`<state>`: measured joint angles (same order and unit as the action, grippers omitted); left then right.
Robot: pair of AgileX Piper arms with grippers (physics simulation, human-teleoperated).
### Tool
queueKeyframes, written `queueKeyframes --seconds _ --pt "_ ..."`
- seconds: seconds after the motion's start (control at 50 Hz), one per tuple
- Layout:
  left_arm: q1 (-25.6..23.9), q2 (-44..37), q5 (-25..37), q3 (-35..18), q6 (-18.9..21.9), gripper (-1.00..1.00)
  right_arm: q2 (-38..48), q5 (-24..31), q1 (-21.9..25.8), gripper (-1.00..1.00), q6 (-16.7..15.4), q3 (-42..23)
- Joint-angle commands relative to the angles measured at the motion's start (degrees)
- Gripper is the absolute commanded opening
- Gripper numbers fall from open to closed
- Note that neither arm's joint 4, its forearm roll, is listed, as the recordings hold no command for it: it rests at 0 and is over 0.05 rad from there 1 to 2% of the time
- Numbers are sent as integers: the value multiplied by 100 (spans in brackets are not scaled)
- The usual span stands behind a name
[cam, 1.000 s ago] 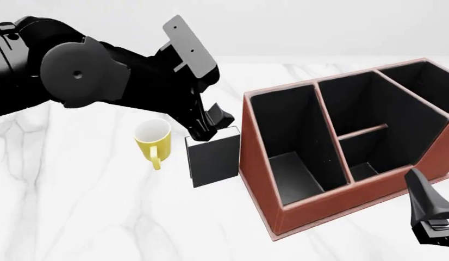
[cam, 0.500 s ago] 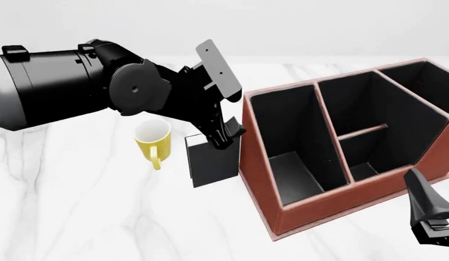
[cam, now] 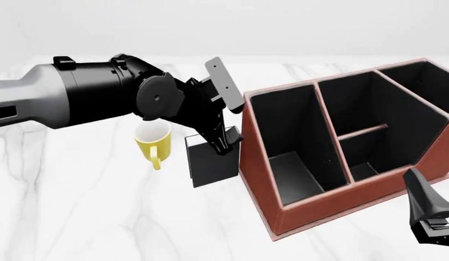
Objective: Pick up the book and place it in the back compartment of the caddy.
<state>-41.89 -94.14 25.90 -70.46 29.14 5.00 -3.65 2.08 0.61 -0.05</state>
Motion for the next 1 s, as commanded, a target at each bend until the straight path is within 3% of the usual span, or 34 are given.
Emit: queueKeyframes --seconds 0.02,0.3,0.34,0.62,0.64,0.7,1.0 --pt "146 -186 -102 0 114 100 11 -6 8 100 4 -1" --pt "21 -397 -665 345 -177 100 -16 27 12 100 19 -4" --pt "-92 -352 -860 469 -434 100 -1 19 13 100 38 -4" --pt "340 -901 -1848 953 -492 100 11 19 -12 100 33 -7" --pt "311 -875 -1896 984 -586 -100 13 21 -18 100 38 -8" --pt "397 -922 -1973 979 -456 -100 -10 44 -27 100 35 -9" --pt "246 -583 -1810 1065 -655 -100 -80 122 -47 100 70 -20"
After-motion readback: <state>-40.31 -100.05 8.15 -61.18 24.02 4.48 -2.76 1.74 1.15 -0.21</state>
